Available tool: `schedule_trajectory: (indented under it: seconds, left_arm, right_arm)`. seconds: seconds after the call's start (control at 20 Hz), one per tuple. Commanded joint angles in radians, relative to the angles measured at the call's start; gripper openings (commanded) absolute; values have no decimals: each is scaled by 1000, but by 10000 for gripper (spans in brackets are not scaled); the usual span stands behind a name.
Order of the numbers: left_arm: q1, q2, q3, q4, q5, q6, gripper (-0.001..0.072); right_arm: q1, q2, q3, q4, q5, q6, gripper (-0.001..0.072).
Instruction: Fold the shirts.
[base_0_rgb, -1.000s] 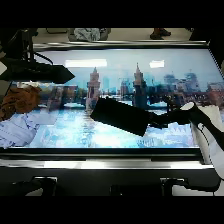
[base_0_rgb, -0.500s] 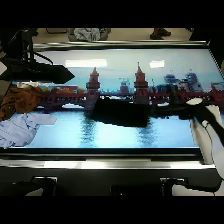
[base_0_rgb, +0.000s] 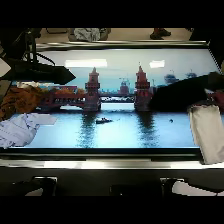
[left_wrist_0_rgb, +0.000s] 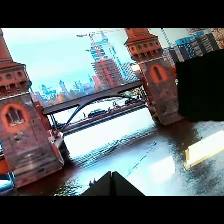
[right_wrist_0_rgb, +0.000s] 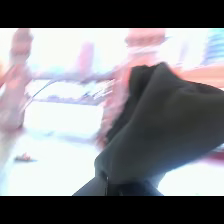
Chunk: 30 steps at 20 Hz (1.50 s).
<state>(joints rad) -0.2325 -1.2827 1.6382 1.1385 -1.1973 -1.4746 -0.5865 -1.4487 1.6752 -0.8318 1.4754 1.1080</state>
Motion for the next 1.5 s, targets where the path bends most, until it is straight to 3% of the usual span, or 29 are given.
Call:
schedule_trajectory:
  seconds: [0.0,0.35,0.55,0.7,0.95,1.05,1.3,1.35,1.45]
  left_arm:
    - [1,-2,0,0,0,1,33]
    - [1,-2,0,0,0,9,33]
    - [1,-2,0,0,0,12,32]
    - [1,-2,0,0,0,13,33]
    - [1,-2,0,-1,0,12,33]
    - [1,-2,0,-1,0,12,33]
    - [1,-3,0,-1,0,12,33]
    - [1,-3,0,-1,0,12,33]
    - [1,-3,0,-1,3,12,33]
  right_arm:
    - [-184,3,104,-33,40,53,33]
    - [-410,3,104,13,103,68,33]
    - [-501,7,104,6,249,67,34]
    - [-541,16,101,-177,377,60,34]
    - [-541,55,-107,-528,373,58,34]
    - [-541,89,-246,-639,307,60,34]
    - [-541,131,-511,-662,110,89,40]
    - [-541,131,-527,-660,90,116,110]
    - [-541,132,-522,-629,72,109,542]
